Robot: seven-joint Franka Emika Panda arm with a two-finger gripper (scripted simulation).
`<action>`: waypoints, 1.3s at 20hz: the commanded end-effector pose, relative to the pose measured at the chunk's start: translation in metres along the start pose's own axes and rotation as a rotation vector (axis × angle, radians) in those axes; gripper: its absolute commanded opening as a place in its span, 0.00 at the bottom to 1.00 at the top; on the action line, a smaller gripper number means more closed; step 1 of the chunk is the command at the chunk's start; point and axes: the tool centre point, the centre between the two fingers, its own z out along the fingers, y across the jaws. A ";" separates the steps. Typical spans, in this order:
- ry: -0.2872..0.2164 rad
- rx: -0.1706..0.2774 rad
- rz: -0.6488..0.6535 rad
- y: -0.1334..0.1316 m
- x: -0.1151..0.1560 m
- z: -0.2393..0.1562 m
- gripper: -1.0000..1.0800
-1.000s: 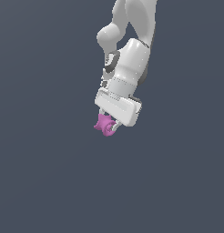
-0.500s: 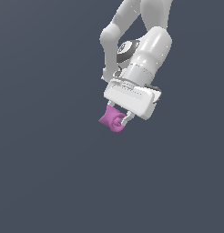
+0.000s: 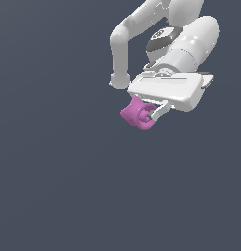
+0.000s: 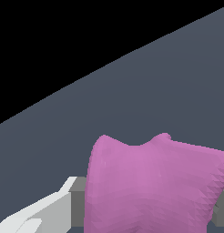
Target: Pick up the object and move it to a goal position.
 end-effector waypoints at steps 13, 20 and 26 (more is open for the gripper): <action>0.317 0.032 0.146 -0.071 0.035 -0.071 0.00; 0.390 0.034 0.178 -0.085 0.042 -0.087 0.00; 0.408 0.034 0.185 -0.089 0.044 -0.091 0.00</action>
